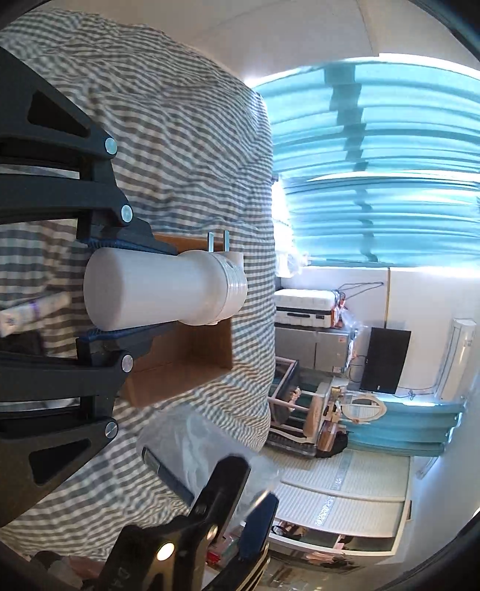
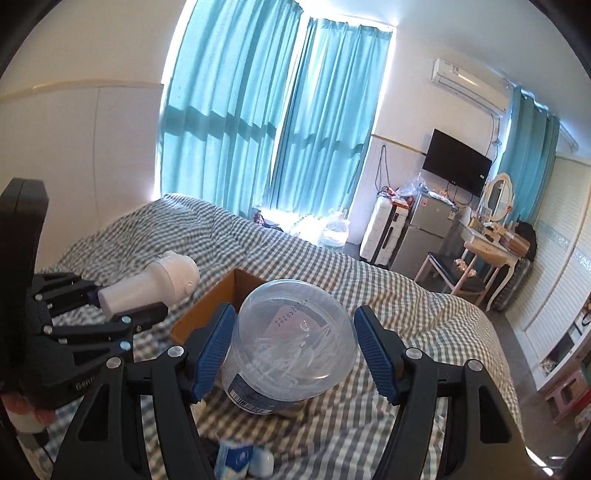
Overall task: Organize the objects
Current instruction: 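Carry the hair dryer and cup over the box and release both inside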
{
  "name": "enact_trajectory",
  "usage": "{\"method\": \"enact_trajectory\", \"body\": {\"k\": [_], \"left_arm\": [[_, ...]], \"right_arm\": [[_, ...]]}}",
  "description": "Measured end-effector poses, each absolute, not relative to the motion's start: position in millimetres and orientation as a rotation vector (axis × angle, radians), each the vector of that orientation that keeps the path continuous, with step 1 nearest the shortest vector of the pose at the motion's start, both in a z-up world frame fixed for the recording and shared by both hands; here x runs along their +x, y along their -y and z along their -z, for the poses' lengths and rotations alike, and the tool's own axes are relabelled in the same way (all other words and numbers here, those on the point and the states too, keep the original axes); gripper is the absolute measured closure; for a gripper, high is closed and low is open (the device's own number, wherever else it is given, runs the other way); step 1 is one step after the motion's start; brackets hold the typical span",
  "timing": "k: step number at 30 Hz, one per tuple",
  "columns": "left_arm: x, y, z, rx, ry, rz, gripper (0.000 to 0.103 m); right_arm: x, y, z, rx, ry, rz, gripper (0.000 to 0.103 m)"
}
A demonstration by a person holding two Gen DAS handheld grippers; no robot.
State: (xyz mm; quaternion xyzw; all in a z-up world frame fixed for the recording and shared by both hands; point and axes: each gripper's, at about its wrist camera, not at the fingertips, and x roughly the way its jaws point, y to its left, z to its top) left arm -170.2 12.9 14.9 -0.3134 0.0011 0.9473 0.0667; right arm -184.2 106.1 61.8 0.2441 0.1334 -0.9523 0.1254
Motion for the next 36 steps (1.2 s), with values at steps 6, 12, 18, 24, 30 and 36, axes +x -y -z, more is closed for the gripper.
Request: {"method": "enact_trajectory", "body": {"k": [6,12,18,24,30,36], "left_arm": [[-232.8,-20.4,13.0,-1.033,-0.042,-2.813,0.071],[-281.5,-27.0,59.5,-1.119,-0.038,-2.756,0.071],[-307.9,-27.1,90.9,-1.163,-0.032,-2.715,0.071],[-312.8,-29.2,108.9,-1.184,-0.042,-2.685,0.071],[-304.1,-31.5,105.7,-1.189,-0.062,-2.676,0.044],[-271.2,-37.8,70.0,-1.077,-0.054,-2.733,0.015]], "right_arm": [[-263.1,-101.9,-33.7,0.851,-0.358,2.752,0.036],[-327.2,-104.7,30.6,1.020,-0.350,2.703,0.036],[-360.6,-109.6,79.0,1.130,-0.342,2.652,0.037],[-371.2,-115.7,94.0,1.171,-0.245,2.608,0.036],[-364.4,-131.2,76.7,1.134,-0.106,2.642,0.020],[-334.7,-156.6,34.8,1.000,0.030,2.699,0.020]]}}
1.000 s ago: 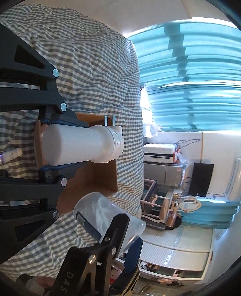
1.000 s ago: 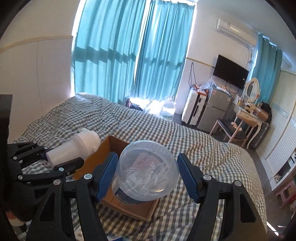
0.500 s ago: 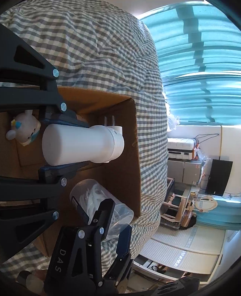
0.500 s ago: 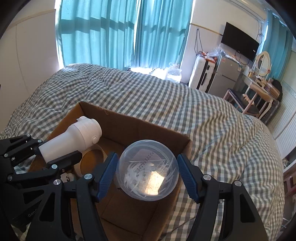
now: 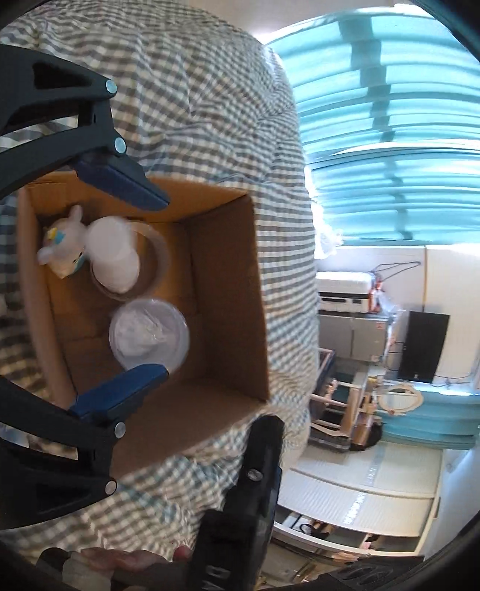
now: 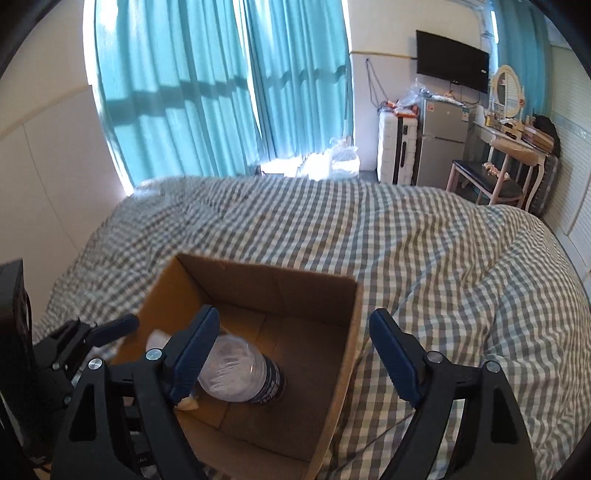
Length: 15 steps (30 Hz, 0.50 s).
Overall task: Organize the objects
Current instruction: 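Carry the hair dryer and cup over the box and release both inside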
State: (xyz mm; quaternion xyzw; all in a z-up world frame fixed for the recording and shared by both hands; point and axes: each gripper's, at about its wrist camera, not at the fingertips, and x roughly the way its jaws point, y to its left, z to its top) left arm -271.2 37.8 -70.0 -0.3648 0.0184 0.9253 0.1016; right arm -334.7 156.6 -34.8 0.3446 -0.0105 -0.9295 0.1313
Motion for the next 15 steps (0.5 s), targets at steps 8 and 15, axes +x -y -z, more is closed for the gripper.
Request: {"method": "enact_trajectory", "body": {"k": [8,15], "left_arm": [[-223.2,-30.5,24.0,-0.991,-0.020,-2.784,0.013],[-182.1,-7.9,3.5,-0.983,-0.003,-2.851,0.006]], "right_arm": [[-272.1,-171.0,-26.8,0.866,-0.053,2.790,0.016],[-219.6,-166.6,-48.1,0.857,-0.158,2.811,0.016]]}}
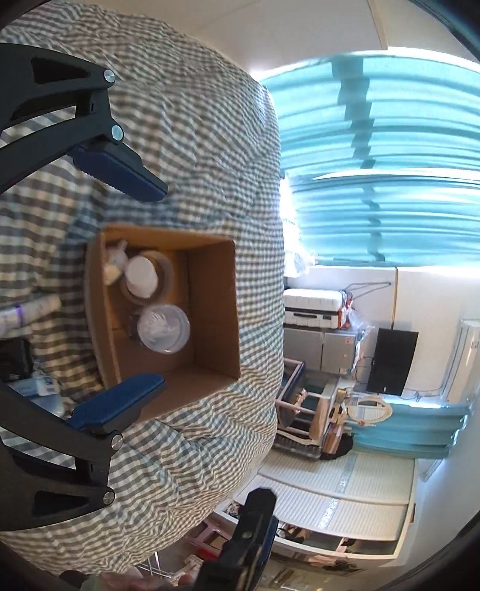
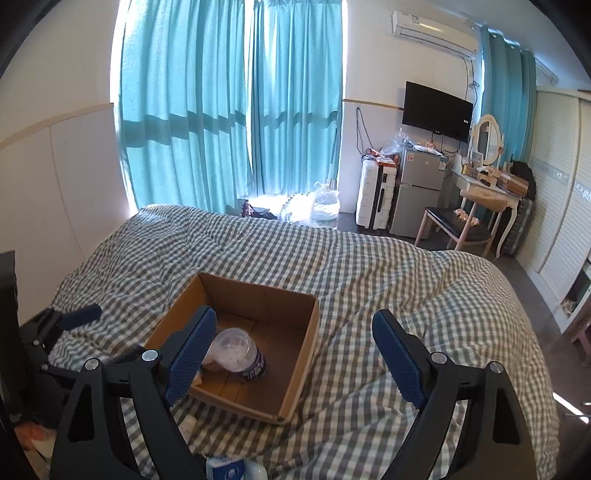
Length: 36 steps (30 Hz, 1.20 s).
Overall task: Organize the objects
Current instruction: 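Carry the hair dryer and cup over the box and release both inside, then grasp the white lotion tube with the left tool while the right tool grasps the blue tissue pack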
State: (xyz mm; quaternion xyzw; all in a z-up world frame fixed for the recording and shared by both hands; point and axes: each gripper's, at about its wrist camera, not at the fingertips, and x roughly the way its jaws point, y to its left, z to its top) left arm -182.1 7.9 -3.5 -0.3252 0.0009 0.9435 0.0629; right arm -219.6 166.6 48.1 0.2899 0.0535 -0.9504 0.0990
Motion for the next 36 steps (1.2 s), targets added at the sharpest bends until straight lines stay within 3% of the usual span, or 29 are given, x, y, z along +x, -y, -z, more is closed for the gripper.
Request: {"method": "enact_trajectory", "body": {"k": [11,20,36], "left_arm": [[-140.9,30.4,13.1,-1.077,0.045,-2.917,0.005],[-125.2,32.7,60.5,-1.224,0.061,-2.881,0.005],[-145.4,-28.1,153.5,-1.505,-0.137,-2.721,0.005]], "right_arm": [[-162.3,-137.7,-12.1,0.917,-0.269,2.742,0.016],[-152.2,-131.9,46.2,1.039,-0.303,2.694,0.016],[-164.7,-141.0,116.9,1.200,-0.348,2.619,0.016]]}}
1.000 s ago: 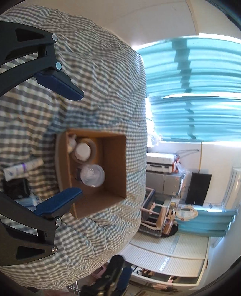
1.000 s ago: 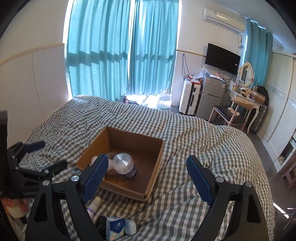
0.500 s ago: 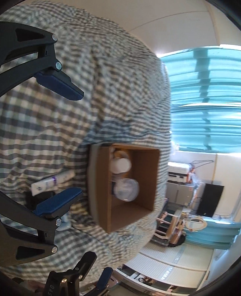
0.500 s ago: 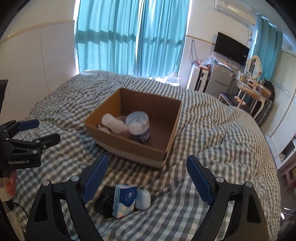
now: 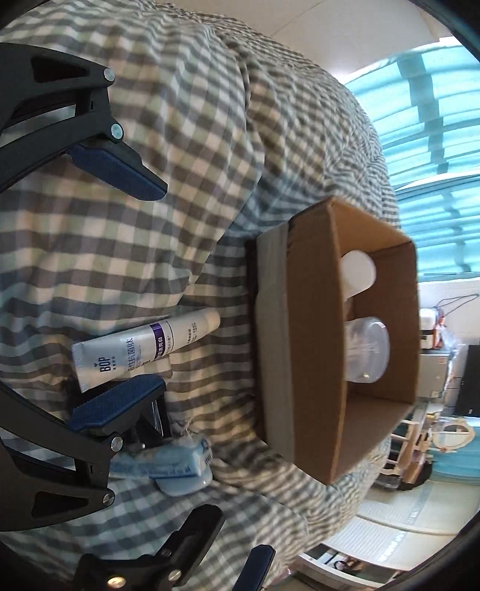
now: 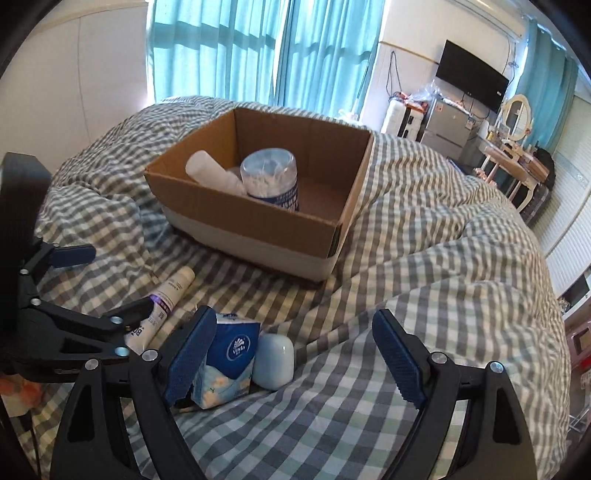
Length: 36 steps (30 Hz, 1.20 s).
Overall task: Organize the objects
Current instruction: 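Grasp the white lotion tube with the left tool while the right tool grasps the blue tissue pack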
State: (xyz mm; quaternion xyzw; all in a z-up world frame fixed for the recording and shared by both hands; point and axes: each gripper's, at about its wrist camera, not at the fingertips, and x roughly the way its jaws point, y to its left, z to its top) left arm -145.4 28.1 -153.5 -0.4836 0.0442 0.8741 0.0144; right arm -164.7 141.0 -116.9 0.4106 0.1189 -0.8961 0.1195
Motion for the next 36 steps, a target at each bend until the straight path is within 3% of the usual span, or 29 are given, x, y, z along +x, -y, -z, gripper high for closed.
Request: {"method": "enact_trajectory", "body": {"k": [5,7,9,10,12,14,25,33,36], "left_arm": [[-152.6,-37.2,166.1,-1.504,-0.174,-2.695,0.012],[-157.8,-42.5,173.4,-1.523,-0.207,-2.678,0.025],[-163.0,-47.7,182.0,-1.542,-0.233,-2.648,0.047],[-165.1,-49.5,185.3,-1.549,-0.233,-2.636,0.049],[-168.4,-50.6,191.1,-1.561,-0.206,-2.589,0.076],[-167.5,-51.0,191.7,-1.561,-0.204,-2.582,0.081],[-129.5,-27.3,147.7,-1.428,-0.128,-2.650,0.083],[-120.8,-9.6,136.5,-1.379,-0.103,-2.690,0.083],[-129.3,-10.4,137.5,-1.375,-0.084,-2.691,0.083]], "right_arm": [[-170.8,-144.8,126.6,1.245,-0.309,2.598,0.016],[-171.7,-146.1,128.3,1.258,-0.297,2.596,0.017],[-171.6,-146.7,129.4,1.260,-0.292,2.595,0.017],[-171.3,-146.6,129.5,1.259,-0.289,2.596,0.017],[-171.0,-146.9,129.4,1.258,-0.286,2.597,0.017],[-170.2,-147.9,129.0,1.256,-0.277,2.599,0.017],[-162.3,-130.2,119.4,1.276,-0.259,2.568,0.017],[-168.8,-97.9,142.0,1.360,-0.269,2.501,0.017],[-172.2,-92.1,149.4,1.390,-0.291,2.492,0.029]]}}
